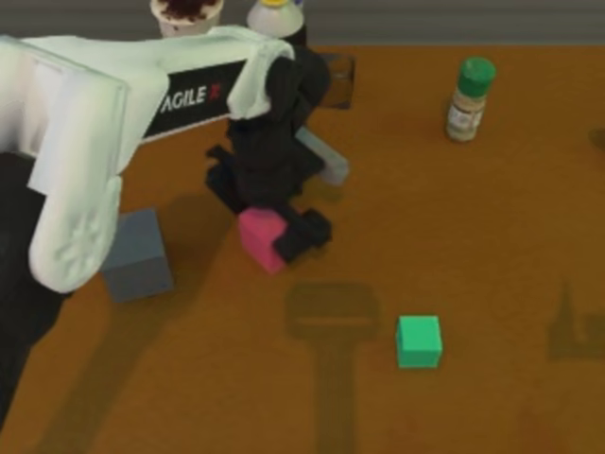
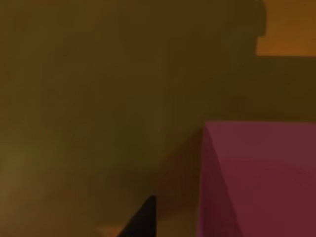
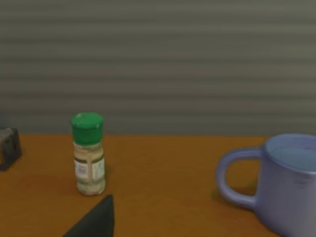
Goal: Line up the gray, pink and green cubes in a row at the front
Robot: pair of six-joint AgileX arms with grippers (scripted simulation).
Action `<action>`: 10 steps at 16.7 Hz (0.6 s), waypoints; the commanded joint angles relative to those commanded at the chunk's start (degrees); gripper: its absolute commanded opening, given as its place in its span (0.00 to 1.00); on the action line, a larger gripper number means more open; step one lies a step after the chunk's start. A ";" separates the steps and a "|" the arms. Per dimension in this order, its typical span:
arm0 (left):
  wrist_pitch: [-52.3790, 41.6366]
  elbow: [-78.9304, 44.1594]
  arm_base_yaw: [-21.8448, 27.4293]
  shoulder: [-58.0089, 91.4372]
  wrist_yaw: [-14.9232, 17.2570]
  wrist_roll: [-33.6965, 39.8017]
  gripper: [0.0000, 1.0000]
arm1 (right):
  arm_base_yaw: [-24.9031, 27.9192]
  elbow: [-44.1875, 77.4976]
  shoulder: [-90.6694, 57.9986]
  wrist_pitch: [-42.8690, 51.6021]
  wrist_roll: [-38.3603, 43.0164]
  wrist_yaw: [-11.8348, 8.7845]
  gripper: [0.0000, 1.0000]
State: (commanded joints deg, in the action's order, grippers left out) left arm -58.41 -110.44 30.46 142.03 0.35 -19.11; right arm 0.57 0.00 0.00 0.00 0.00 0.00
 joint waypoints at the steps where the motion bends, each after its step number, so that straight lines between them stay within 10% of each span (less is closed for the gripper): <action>1: 0.00 0.00 0.00 0.00 0.00 0.00 0.40 | 0.00 0.00 0.00 0.00 0.00 0.00 1.00; 6: 0.00 0.00 0.00 0.00 0.00 0.00 0.02 | 0.00 0.00 0.00 0.00 0.00 0.00 1.00; 10: 0.00 0.00 0.00 0.00 0.00 0.00 0.00 | 0.00 0.00 0.00 0.00 0.00 0.00 1.00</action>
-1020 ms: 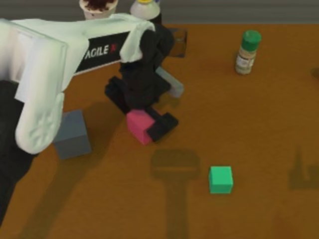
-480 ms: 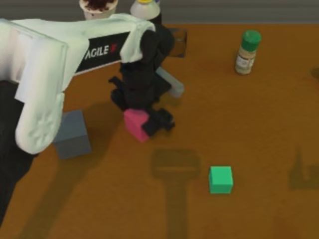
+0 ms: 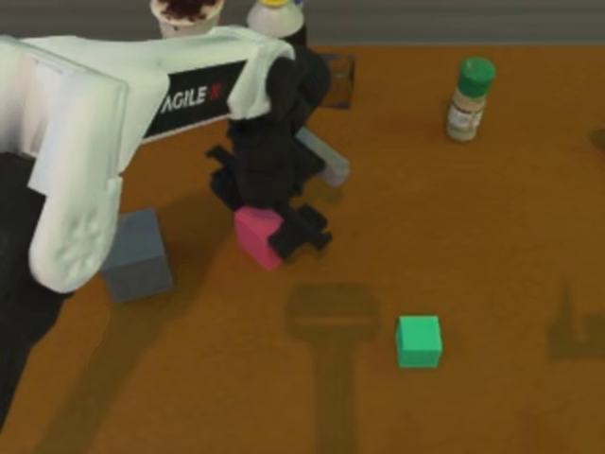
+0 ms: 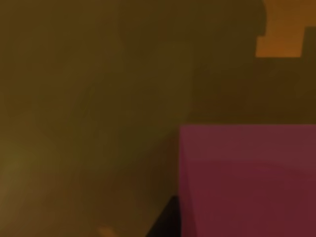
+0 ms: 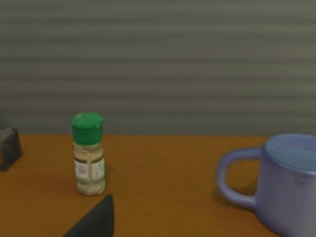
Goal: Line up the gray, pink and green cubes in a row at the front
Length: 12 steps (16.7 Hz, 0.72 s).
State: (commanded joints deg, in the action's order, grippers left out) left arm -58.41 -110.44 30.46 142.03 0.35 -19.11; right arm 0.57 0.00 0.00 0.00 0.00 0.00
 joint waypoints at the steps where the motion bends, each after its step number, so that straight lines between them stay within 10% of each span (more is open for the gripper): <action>1: 0.00 0.00 0.00 0.00 0.00 0.00 0.00 | 0.00 0.00 0.00 0.00 0.00 0.00 1.00; 12: -11.60 -8.21 -0.98 -3.57 0.26 0.22 0.00 | 0.00 0.00 0.00 0.00 0.00 0.00 1.00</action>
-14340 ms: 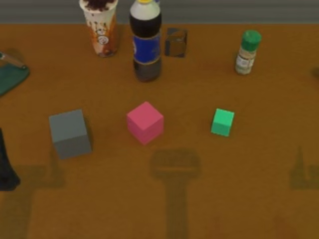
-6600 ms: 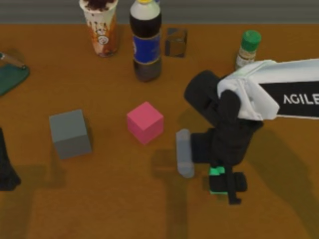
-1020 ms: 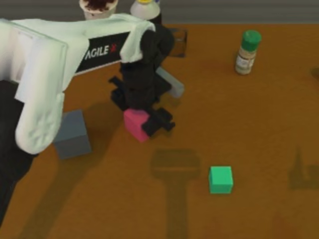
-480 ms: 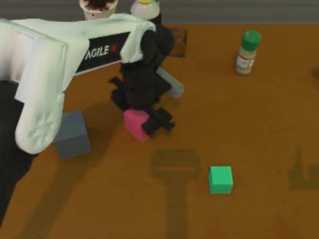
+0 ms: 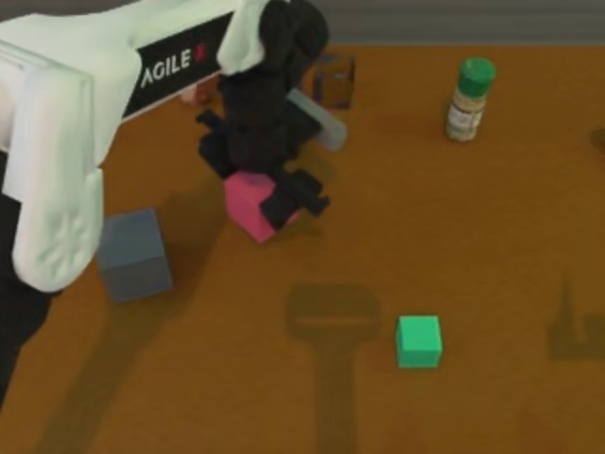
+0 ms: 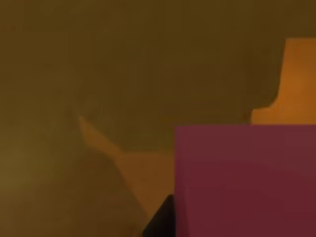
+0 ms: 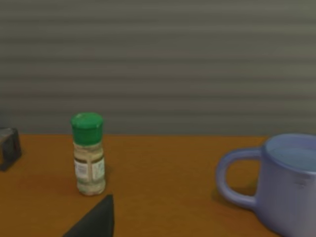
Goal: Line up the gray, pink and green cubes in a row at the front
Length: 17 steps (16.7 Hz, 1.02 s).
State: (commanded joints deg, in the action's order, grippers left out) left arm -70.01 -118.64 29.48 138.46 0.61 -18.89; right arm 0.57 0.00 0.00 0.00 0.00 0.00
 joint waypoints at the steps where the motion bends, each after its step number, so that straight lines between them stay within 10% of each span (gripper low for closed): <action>1: -1.29 -1.13 -0.10 -0.49 0.00 -0.02 0.00 | 0.00 0.00 0.00 0.00 0.00 0.00 1.00; 9: -1.51 -0.04 1.78 -2.07 0.01 -2.16 0.00 | 0.00 0.00 0.00 0.00 0.00 0.00 1.00; 17: 1.95 14.70 15.02 -12.85 0.34 -19.40 0.00 | 0.00 0.00 0.00 0.00 0.00 0.00 1.00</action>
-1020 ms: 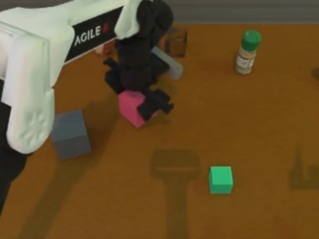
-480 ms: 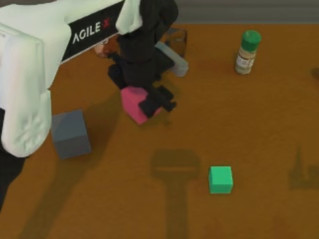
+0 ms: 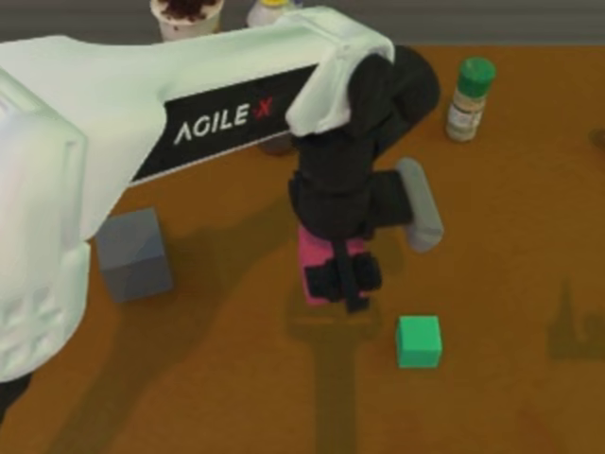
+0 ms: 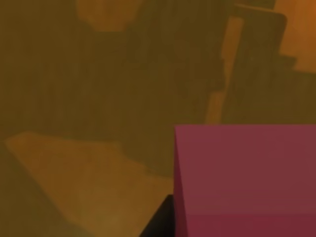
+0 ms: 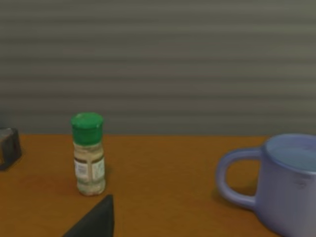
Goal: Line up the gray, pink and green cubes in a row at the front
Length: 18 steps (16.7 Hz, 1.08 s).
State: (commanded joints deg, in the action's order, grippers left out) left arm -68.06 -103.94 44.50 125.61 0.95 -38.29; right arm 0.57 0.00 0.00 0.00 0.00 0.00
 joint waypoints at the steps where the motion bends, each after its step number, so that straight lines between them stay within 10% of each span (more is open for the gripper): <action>1: 0.40 1.55 1.46 -1.18 0.03 -1.89 0.00 | 0.00 0.00 0.00 0.00 0.00 0.00 1.00; 18: 14.64 12.76 3.50 1.68 0.10 -4.28 0.00 | 0.00 0.00 0.00 0.00 0.00 0.00 1.00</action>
State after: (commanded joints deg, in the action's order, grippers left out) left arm -53.41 -91.19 48.00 127.29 1.04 -42.58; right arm 0.57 0.00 0.00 0.00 0.00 0.00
